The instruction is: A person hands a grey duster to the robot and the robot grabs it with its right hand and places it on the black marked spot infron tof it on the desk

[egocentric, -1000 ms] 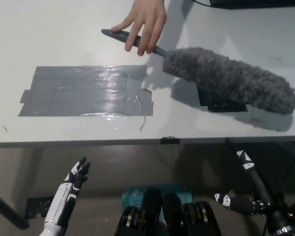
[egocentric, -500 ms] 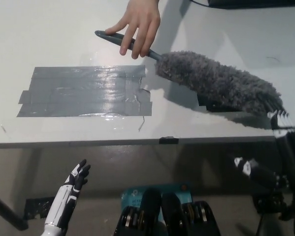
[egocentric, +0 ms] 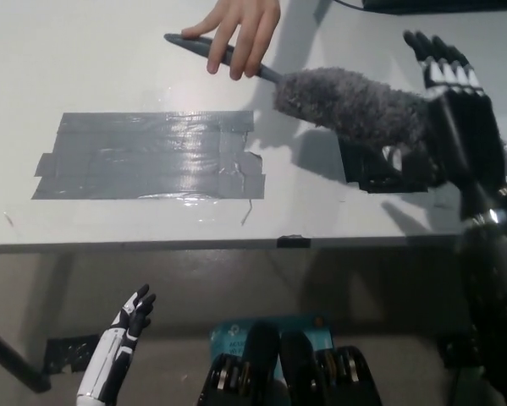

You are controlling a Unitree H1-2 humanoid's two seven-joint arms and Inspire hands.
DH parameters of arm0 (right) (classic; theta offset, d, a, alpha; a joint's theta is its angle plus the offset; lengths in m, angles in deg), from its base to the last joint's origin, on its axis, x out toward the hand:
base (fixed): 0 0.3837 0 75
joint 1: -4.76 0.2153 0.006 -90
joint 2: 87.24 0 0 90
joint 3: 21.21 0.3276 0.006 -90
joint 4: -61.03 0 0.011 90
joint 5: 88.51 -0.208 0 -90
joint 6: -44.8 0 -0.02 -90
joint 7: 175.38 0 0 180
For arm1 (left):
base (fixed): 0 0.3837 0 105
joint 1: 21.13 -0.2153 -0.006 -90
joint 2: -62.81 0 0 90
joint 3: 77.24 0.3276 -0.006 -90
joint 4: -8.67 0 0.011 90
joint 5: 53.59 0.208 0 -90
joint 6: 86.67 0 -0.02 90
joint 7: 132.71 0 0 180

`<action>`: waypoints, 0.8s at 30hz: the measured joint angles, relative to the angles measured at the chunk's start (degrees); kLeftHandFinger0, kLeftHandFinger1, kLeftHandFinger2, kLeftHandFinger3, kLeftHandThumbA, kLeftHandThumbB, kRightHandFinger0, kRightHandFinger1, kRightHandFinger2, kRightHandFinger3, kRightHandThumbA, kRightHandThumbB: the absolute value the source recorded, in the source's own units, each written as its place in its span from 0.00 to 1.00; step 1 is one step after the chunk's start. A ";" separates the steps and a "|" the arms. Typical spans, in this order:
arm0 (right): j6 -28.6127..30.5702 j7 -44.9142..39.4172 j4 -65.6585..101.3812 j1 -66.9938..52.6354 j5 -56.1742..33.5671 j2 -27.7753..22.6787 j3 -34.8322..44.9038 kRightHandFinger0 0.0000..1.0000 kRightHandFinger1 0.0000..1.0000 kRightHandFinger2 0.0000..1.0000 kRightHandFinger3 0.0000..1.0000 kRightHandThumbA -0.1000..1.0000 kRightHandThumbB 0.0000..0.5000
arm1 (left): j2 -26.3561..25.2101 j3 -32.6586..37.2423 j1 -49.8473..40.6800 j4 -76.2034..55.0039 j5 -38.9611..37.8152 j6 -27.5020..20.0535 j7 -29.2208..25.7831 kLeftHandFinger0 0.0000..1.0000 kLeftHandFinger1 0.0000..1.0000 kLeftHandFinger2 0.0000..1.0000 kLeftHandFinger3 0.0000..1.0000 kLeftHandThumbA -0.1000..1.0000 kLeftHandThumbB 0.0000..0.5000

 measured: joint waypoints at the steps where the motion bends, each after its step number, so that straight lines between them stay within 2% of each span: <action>1: -0.45 0.01 -1.04 0.66 0.43 0.06 -0.41 1.00 1.00 1.00 1.00 0.96 0.95 | -0.03 0.02 -0.01 0.00 0.05 -0.01 0.01 1.00 1.00 1.00 1.00 1.00 0.40; 5: -2.16 0.26 -7.79 4.09 1.77 0.33 -2.18 1.00 1.00 1.00 1.00 1.00 1.00 | -0.08 0.28 0.00 -0.02 0.11 -0.01 0.06 1.00 1.00 1.00 1.00 1.00 0.42; 14: -4.69 0.58 -18.41 8.41 3.17 0.80 -6.43 1.00 1.00 1.00 1.00 1.00 1.00 | -0.35 1.07 -0.53 -0.02 0.12 -0.04 0.43 1.00 1.00 1.00 1.00 1.00 0.40; 15: -4.95 0.59 -19.02 8.62 3.32 0.88 -6.92 1.00 1.00 1.00 1.00 0.96 1.00 | -0.39 1.18 -0.61 -0.02 0.12 -0.04 0.50 1.00 1.00 1.00 1.00 1.00 0.40; 16: -5.09 0.74 -19.59 8.88 3.49 0.96 -7.30 1.00 1.00 1.00 1.00 0.87 0.97 | -0.42 1.24 -0.69 -0.02 0.12 -0.04 0.60 1.00 1.00 1.00 1.00 1.00 0.39; 17: -5.20 1.29 -20.55 9.18 3.62 1.07 -7.57 1.00 1.00 1.00 1.00 0.87 0.96 | -0.44 1.32 -0.76 -0.02 0.12 -0.05 0.68 1.00 1.00 1.00 1.00 1.00 0.39; 18: -5.21 1.97 -21.19 9.39 3.66 1.17 -7.62 1.00 1.00 1.00 1.00 0.59 0.80 | -0.45 1.37 -0.81 -0.02 0.12 -0.05 0.73 1.00 1.00 1.00 1.00 1.00 0.37; 19: -5.11 3.21 -22.07 9.57 3.64 1.34 -7.56 0.95 0.92 1.00 1.00 0.42 0.69 | -0.45 1.41 -0.89 0.00 0.12 -0.06 0.75 1.00 1.00 1.00 1.00 1.00 0.38; 20: -5.00 4.23 -22.67 9.60 3.63 1.51 -7.47 0.47 0.54 0.68 0.82 0.17 0.58 | -0.44 1.43 -0.96 0.01 0.11 -0.06 0.75 1.00 1.00 1.00 1.00 1.00 0.38; 21: -4.83 5.42 -23.54 9.60 3.63 1.75 -7.41 0.11 0.20 0.44 0.56 0.03 0.50 | -0.44 1.43 -1.04 0.01 0.10 -0.05 0.75 1.00 1.00 1.00 1.00 1.00 0.39; 22: -4.69 6.50 -24.43 9.58 3.63 2.02 -7.40 0.00 0.05 0.43 0.45 0.00 0.44 | -0.44 1.45 -1.08 0.06 0.10 -0.03 0.75 1.00 1.00 1.00 1.00 1.00 0.39; 23: -4.58 7.25 -25.07 9.57 3.63 2.18 -7.40 0.00 0.14 0.64 0.58 0.00 0.37 | -0.44 1.47 -1.10 0.11 0.10 -0.01 0.74 1.00 1.00 1.00 1.00 1.00 0.39; 24: -4.42 8.38 -25.73 9.56 3.64 2.35 -7.40 0.00 0.27 0.83 0.77 0.00 0.40 | -0.44 1.52 -1.12 0.20 0.10 0.00 0.74 1.00 1.00 1.00 1.00 1.00 0.39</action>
